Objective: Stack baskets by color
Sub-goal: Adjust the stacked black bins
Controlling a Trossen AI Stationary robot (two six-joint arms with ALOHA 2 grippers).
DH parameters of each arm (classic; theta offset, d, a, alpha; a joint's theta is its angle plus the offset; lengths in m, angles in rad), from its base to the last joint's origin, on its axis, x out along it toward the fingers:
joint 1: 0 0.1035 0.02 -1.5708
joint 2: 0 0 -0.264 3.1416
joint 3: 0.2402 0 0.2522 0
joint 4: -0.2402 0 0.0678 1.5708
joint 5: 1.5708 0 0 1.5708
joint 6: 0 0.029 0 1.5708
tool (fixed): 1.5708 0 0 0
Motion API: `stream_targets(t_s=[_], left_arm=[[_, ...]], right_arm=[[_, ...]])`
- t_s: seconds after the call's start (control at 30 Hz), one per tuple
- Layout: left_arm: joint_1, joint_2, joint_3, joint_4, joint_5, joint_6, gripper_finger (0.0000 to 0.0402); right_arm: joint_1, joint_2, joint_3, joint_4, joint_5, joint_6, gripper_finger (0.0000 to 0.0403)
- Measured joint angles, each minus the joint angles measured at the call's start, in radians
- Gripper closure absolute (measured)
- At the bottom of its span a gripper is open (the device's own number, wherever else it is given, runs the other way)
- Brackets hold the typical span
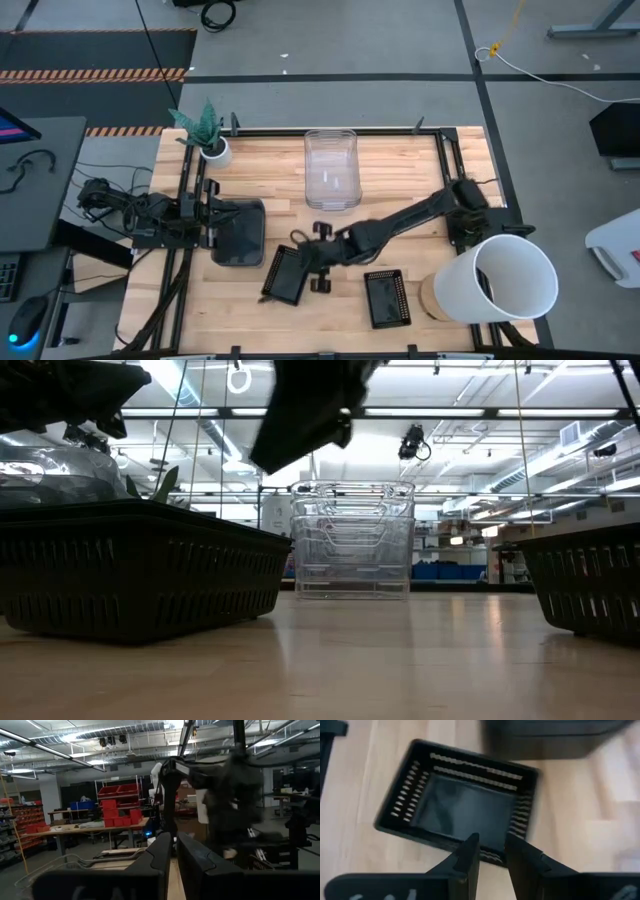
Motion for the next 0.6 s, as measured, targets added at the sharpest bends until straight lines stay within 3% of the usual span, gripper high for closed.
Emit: stream_targets(t_s=[0.27,0.6], left_arm=[[0.0,0.006,0.0,-0.007,0.0,0.0,0.0371],[0.0,0.006,0.0,-0.003,0.0,0.0,0.0362]], right_arm=[[0.025,0.217,0.259,-0.032,-0.036,-0.069,0.0304],[0.026,0.415,0.573,-0.382,-0.07,-0.128,0.0304]])
